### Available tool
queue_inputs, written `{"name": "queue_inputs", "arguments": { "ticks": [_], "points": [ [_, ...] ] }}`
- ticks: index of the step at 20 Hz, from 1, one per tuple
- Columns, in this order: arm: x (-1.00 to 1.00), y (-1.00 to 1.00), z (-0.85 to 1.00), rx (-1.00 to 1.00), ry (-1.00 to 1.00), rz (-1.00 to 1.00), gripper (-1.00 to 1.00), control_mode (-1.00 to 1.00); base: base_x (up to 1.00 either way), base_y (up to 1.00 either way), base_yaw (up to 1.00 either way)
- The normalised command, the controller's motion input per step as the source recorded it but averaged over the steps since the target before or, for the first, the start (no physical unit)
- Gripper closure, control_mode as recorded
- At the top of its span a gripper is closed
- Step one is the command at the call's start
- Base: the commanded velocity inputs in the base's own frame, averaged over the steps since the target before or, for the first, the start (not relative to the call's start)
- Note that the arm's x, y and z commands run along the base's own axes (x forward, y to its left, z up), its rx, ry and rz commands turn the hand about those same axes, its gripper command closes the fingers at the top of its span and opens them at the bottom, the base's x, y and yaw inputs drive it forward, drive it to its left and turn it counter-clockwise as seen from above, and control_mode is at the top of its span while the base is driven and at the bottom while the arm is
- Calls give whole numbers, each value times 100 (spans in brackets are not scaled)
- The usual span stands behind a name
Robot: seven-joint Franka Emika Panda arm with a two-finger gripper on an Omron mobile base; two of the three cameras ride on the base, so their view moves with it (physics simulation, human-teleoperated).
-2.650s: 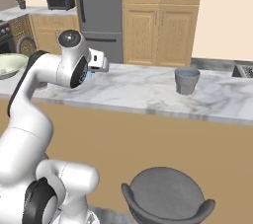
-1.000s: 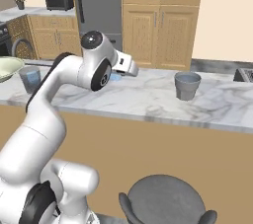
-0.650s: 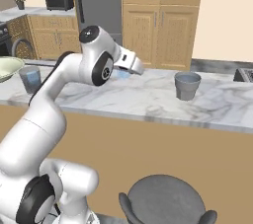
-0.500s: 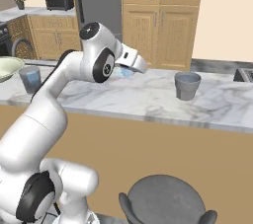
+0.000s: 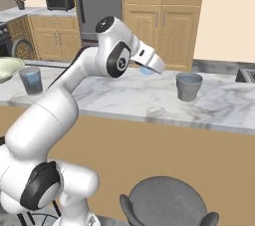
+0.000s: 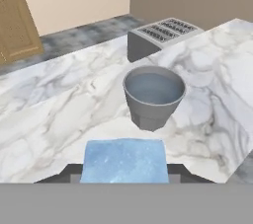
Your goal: There are four ice cubes in the ice bowl. Place two ice cubes in each glass of water.
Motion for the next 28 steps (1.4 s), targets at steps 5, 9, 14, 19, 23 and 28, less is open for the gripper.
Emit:
{"name": "queue_inputs", "arguments": {
  "ticks": [5, 9, 14, 19, 23, 28],
  "points": [
    [0, -52, 5, 8, -6, -12, 100, -100, 0, 0, 0],
    [0, -58, 0, 14, -10, -12, 100, -100, 0, 0, 0],
    [14, -52, 0, 17, -3, -6, 100, -100, 0, 0, 0],
    [30, -32, -3, 16, 0, -1, 100, -100, 0, 0, 0],
    [41, -24, -6, 12, 0, 0, 100, -100, 0, 0, 0],
    [34, -18, -23, 8, 1, 0, 100, -100, 0, 0, 0]
  ]
}}
